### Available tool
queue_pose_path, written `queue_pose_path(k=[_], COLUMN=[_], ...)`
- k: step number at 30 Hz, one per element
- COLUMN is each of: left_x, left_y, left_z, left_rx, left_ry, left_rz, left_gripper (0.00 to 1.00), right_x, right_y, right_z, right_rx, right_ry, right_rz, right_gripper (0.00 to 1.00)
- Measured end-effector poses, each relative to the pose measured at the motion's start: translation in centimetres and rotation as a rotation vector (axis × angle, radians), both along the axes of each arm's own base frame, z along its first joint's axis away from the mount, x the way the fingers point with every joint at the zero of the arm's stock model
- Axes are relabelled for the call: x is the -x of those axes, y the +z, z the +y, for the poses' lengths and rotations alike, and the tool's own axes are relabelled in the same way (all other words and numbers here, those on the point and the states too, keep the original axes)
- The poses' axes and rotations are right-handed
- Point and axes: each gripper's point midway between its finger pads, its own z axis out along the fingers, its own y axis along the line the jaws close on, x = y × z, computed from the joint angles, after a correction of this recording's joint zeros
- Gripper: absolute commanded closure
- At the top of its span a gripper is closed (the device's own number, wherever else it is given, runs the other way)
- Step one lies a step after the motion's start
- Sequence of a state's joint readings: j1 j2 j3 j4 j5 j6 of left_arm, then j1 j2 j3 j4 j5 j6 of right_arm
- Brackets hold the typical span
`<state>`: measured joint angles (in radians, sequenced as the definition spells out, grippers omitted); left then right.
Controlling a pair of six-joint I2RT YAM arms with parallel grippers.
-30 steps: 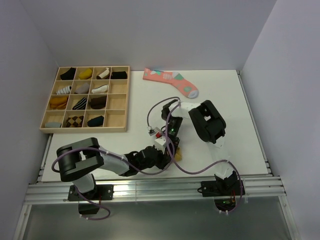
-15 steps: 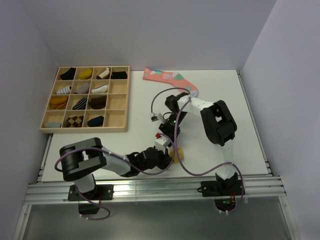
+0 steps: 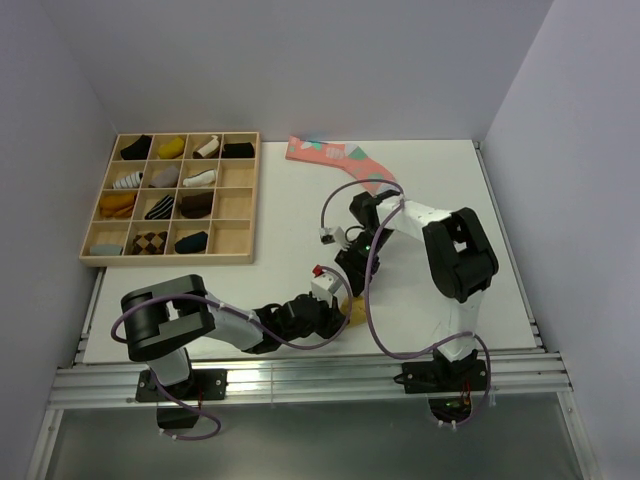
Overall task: Roll the socks
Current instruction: Roll the sock at the center of the board.
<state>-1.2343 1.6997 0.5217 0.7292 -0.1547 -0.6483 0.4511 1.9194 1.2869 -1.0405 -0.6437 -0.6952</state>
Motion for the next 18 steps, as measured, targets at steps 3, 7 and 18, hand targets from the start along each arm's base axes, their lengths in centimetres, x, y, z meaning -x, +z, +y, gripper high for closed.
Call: queue_pose_path(k=[3, 7, 18], left_x=[0.00, -0.01, -0.03], left_y=[0.00, 0.00, -0.02], left_z=[0.00, 0.00, -0.06], left_rx=[0.000, -0.001, -0.007], left_ry=[0.000, 0.001, 0.000], left_rz=[0.000, 0.000, 0.002], left_gripper=[1.00, 1.00, 1.00], right_x=[0.81, 0.79, 1.40], right_y=[-0.57, -0.61, -1.10], right_z=[-0.56, -0.57, -0.13], right_rx=[0.019, 0.018, 0.024], right_ry=[0.005, 0.008, 0.036], right_rz=[0.021, 0.019, 0.034], right_gripper=[0.51, 0.51, 0.69])
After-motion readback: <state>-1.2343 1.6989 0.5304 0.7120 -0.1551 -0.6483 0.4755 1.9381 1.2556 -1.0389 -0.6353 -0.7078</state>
